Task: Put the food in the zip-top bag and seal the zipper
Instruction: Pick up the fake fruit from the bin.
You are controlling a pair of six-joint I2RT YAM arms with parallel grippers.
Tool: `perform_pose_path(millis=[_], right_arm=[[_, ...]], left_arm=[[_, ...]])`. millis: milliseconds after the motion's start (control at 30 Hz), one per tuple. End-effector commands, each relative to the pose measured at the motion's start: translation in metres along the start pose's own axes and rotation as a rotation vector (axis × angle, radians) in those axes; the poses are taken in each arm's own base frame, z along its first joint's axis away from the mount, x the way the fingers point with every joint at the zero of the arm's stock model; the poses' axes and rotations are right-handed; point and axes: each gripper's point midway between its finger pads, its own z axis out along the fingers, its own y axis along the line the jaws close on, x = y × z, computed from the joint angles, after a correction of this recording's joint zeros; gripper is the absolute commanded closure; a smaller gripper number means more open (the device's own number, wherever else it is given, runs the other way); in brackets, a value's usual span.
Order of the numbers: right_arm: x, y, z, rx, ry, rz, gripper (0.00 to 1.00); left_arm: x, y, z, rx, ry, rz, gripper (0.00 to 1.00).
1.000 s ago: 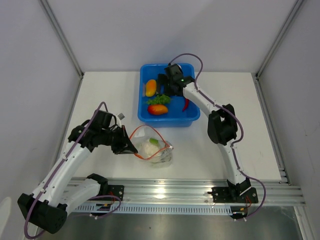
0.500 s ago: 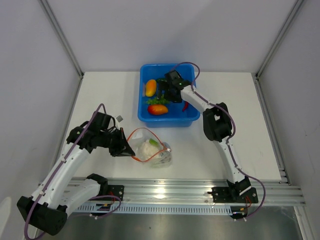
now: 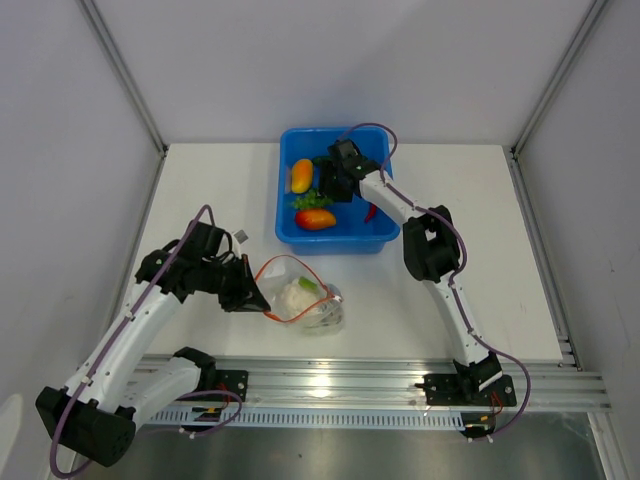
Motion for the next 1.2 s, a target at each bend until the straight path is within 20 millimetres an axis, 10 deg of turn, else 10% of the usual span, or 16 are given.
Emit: perform_pose_path(millis=[0, 467, 1167], right_arm=[[-0.002, 0.008, 0.002, -0.033, -0.013, -0.013, 0.44], [-0.044, 0.029, -0.028, -0.1, -0.127, -0.048, 0.99], [-0.126, 0.066, -0.128, -0.193, -0.348, -0.103, 1.0]], left_arm=[[-0.006, -0.007, -0.004, 0.034, -0.024, 0.035, 0.99], [-0.004, -0.012, -0.003, 0.067, -0.027, 0.026, 1.0], [-0.007, -0.021, 0.002, 0.128, -0.021, -0.005, 0.99]])
